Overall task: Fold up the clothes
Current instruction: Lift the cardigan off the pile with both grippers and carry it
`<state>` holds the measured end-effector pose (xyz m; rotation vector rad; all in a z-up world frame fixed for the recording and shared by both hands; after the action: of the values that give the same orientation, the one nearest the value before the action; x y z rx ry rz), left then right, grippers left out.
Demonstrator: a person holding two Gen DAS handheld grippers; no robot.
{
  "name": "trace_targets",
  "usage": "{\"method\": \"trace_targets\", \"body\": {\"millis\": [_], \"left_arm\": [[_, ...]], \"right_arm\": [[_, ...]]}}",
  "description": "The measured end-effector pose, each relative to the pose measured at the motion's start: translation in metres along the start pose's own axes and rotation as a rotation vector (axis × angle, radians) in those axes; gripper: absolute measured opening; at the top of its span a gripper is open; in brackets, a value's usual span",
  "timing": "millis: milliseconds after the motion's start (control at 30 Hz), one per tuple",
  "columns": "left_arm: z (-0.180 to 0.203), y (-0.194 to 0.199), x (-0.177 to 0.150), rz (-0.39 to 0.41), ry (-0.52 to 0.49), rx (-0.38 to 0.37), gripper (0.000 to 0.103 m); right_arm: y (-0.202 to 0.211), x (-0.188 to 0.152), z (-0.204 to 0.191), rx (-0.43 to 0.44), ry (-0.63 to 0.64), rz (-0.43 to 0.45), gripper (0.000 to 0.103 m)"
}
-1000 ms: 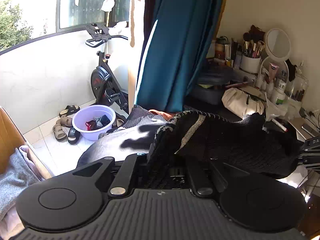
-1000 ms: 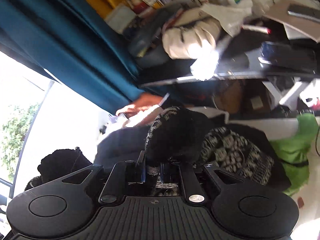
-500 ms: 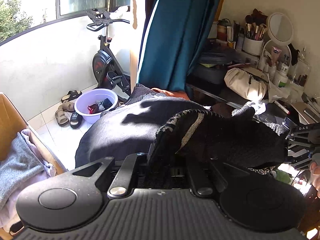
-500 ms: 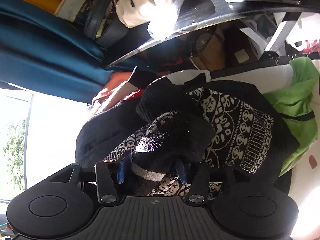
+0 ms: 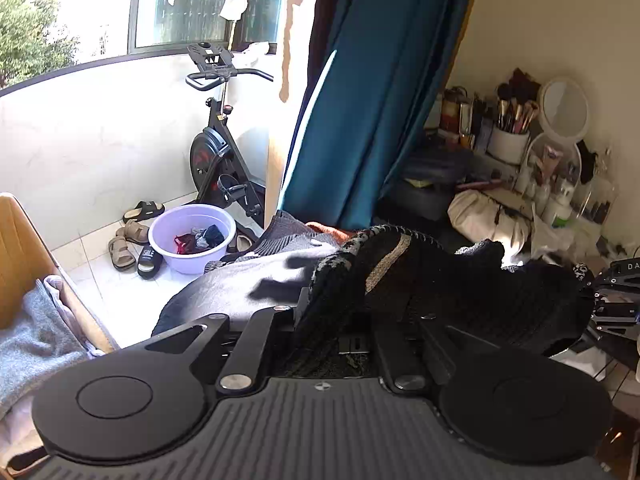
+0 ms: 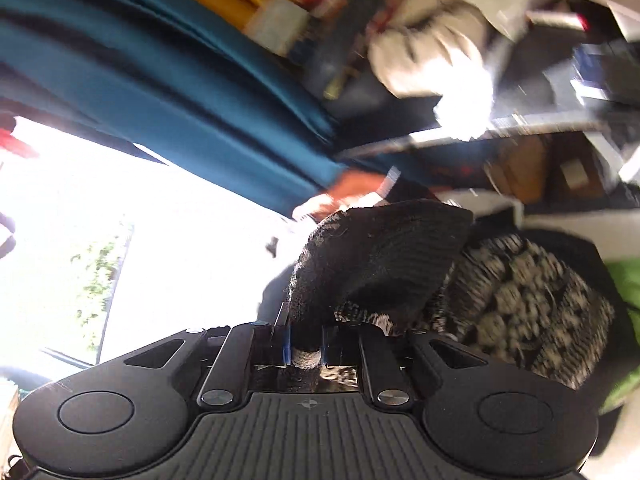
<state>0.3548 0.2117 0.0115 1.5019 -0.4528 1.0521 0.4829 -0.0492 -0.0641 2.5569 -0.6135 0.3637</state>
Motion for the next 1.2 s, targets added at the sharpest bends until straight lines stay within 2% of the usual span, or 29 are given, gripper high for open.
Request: {"method": "trace_targets", "body": {"millis": [100, 233, 600, 867, 1033, 1200], "left_arm": [[-0.005, 0.009, 0.020, 0.043, 0.053, -0.046, 0.008], [-0.002, 0.028, 0.040, 0.133, 0.046, -0.110, 0.008], [-0.012, 0.060, 0.057, 0.267, 0.035, -0.204, 0.008], [-0.022, 0.089, 0.073, 0.365, 0.006, -0.236, 0.008], [-0.029, 0.106, 0.087, 0.439, -0.022, -0.243, 0.008], [-0.043, 0.110, 0.086, 0.436, -0.005, -0.223, 0.008]], "right_arm": [[0.016, 0.017, -0.033, 0.040, 0.066, 0.076, 0.011], [0.035, 0.027, -0.067, 0.052, 0.155, 0.154, 0.011], [0.080, 0.014, -0.128, 0.115, 0.210, 0.247, 0.011], [0.110, 0.005, -0.166, 0.165, 0.243, 0.326, 0.011], [0.122, 0.000, -0.193, 0.206, 0.282, 0.346, 0.011], [0.121, -0.004, -0.217, 0.210, 0.316, 0.332, 0.011]]}}
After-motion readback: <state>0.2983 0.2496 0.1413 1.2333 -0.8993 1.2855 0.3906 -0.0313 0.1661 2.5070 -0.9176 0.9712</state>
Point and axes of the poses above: each gripper's, at about its wrist camera, not at the fingertips, and y roughly against the way its jaws point, z to its right, x to its top, the point moved 9 cm from there along -y, roughly the way its jaws point, and after that the axes turned 7 degrees about x, right-handed, at the moved point
